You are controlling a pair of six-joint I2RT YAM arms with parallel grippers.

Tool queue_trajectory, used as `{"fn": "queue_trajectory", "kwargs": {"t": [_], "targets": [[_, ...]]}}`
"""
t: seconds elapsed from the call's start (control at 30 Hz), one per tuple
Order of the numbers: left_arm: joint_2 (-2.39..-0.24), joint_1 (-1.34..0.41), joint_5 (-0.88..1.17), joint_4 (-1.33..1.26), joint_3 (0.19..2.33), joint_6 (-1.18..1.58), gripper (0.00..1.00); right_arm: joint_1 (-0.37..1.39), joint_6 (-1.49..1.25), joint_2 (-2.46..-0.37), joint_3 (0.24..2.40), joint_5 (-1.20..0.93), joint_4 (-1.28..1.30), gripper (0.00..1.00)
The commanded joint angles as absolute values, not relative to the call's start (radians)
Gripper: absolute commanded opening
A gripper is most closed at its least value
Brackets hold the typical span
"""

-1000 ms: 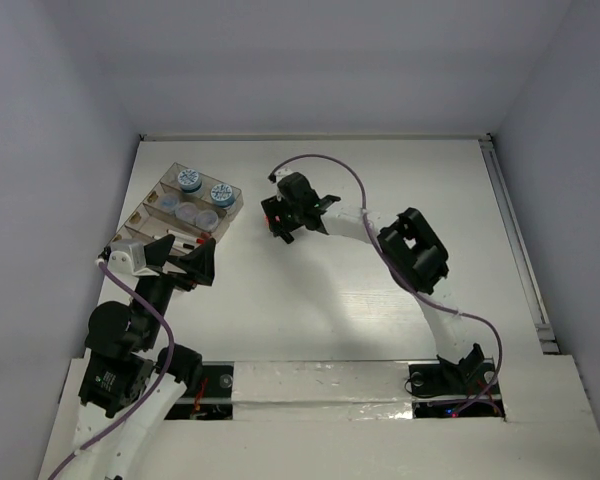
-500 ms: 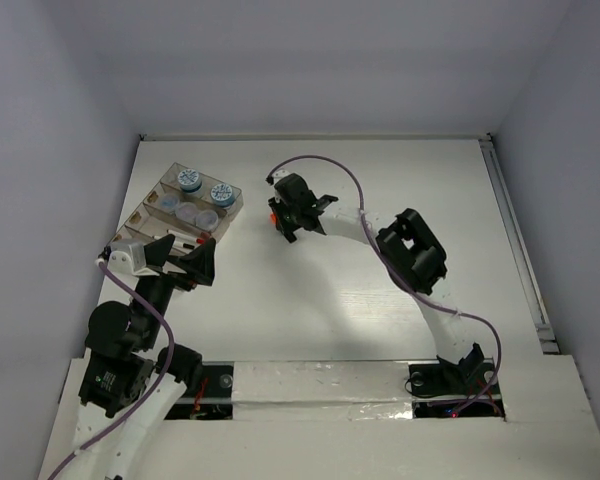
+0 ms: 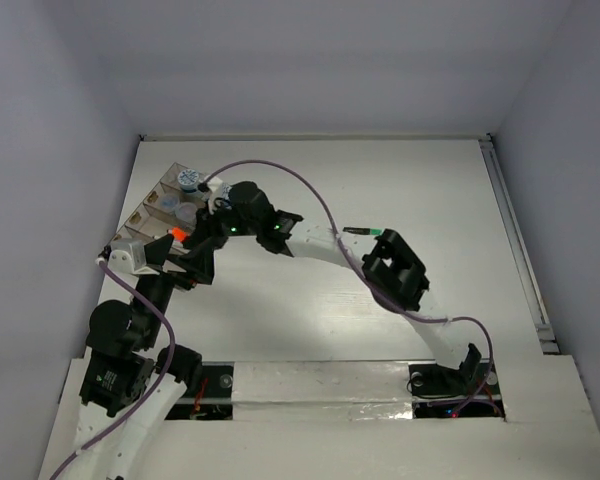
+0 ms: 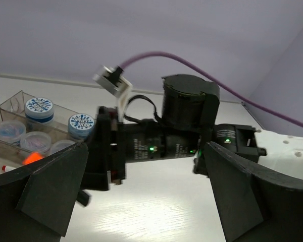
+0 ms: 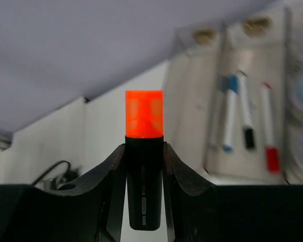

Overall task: Sort the stationery into containers
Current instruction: Pick up the pen from the center of the board, then place the pen in the storage box.

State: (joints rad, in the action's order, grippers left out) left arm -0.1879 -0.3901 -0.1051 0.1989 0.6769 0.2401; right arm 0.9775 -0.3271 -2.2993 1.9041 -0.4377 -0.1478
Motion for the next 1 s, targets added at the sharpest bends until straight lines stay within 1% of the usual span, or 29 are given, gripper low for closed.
{"fn": "queue_trajectory", "kwargs": {"t": [0.0, 0.13, 0.27, 0.4, 0.53, 0.57, 0.6, 0.63, 0.67, 0.77, 0.83, 0.9, 0.97], "targets": [[-0.204, -0.383, -0.092, 0.140, 0.696, 0.230, 0.99, 1.002, -0.417, -2.426, 2.142, -0.592, -0.279, 0.07], [-0.201, -0.383, -0.092, 0.140, 0.696, 0.229, 0.99, 1.022, -0.471, -2.590, 2.319, -0.566, -0.310, 0.08], [-0.196, -0.383, -0.089, 0.140, 0.696, 0.227, 0.99, 1.040, -0.462, -2.678, 2.436, -0.485, -0.324, 0.10], [-0.198, -0.383, -0.086, 0.140, 0.696, 0.225, 0.99, 1.058, -0.401, -2.723, 2.525, -0.422, -0.265, 0.14], [-0.198, -0.383, -0.084, 0.138, 0.696, 0.225, 0.99, 1.058, -0.377, -2.720, 2.517, -0.391, -0.247, 0.26], [-0.196, -0.383, -0.083, 0.137, 0.696, 0.224, 0.99, 1.058, -0.371, -2.718, 2.517, -0.390, -0.242, 0.35], [-0.199, -0.383, -0.081, 0.137, 0.696, 0.224, 0.99, 1.058, -0.364, -2.718, 2.517, -0.391, -0.232, 0.40], [-0.199, -0.383, -0.081, 0.137, 0.696, 0.224, 0.99, 1.058, -0.361, -2.714, 2.516, -0.393, -0.226, 0.54], [-0.199, -0.383, -0.081, 0.137, 0.695, 0.224, 0.99, 1.058, -0.359, -2.709, 2.513, -0.394, -0.222, 0.62], [-0.201, -0.383, -0.080, 0.135, 0.695, 0.224, 0.99, 1.058, -0.342, -2.665, 2.470, -0.399, -0.221, 0.79], [-0.199, -0.383, -0.080, 0.135, 0.695, 0.224, 0.99, 1.058, -0.325, -2.625, 2.396, -0.388, -0.236, 0.81], [-0.198, -0.383, -0.080, 0.135, 0.695, 0.224, 0.99, 1.058, -0.287, -2.533, 2.317, -0.370, -0.255, 0.81], [-0.193, -0.383, -0.081, 0.138, 0.695, 0.222, 0.99, 1.058, -0.250, -2.444, 2.145, -0.306, -0.267, 0.81]]}}
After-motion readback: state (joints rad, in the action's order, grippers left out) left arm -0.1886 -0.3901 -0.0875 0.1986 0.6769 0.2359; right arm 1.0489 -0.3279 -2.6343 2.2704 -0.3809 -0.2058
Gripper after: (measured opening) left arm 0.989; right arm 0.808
